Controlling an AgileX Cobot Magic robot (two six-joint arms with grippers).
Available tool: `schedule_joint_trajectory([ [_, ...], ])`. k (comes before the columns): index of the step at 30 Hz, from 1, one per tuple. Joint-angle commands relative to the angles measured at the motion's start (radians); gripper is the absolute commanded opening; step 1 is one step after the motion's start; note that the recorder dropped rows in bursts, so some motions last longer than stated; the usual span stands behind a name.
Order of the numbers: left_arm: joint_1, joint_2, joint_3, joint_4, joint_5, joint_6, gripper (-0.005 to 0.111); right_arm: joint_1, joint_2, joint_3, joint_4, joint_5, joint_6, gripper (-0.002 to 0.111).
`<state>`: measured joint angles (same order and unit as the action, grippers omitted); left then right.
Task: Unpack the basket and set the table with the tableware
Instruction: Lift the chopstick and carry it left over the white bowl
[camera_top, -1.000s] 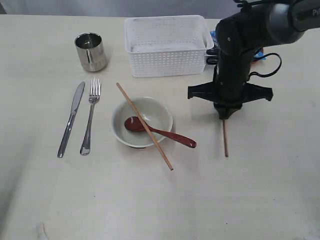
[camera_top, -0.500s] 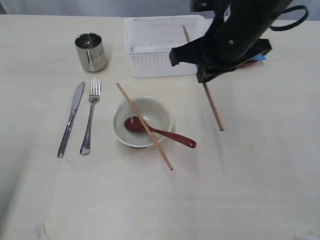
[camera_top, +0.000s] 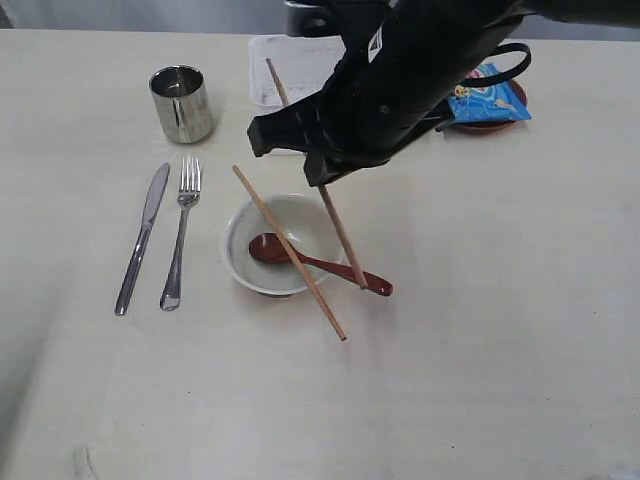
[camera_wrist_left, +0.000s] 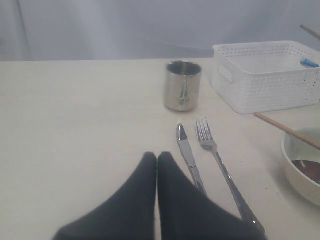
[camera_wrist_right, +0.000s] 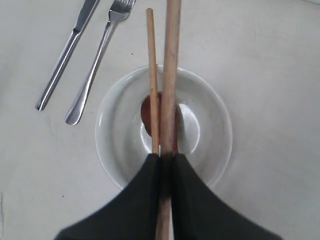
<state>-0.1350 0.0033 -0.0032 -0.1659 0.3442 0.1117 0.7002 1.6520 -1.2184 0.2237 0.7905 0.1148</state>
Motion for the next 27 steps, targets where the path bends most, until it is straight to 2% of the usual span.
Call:
schedule_joint_trajectory([
  [1,-0.008,-0.003,0.003,0.004,-0.002,0.001,0.000,0.002,0.017,-0.001,0.066,-0.006,-0.055,0.000],
  [10,-0.008,-0.003,0.003,0.004,-0.002,0.001,0.000,0.002,0.124,-0.044,0.148,-0.002,-0.138,0.000],
  [18,-0.008,-0.003,0.003,0.004,-0.002,0.001,0.000,0.002,0.220,-0.194,0.040,0.176,-0.130,0.000],
  [27,-0.008,-0.003,0.003,0.004,-0.002,0.001,0.000,0.002,0.228,-0.199,-0.008,0.187,-0.130,0.000],
])
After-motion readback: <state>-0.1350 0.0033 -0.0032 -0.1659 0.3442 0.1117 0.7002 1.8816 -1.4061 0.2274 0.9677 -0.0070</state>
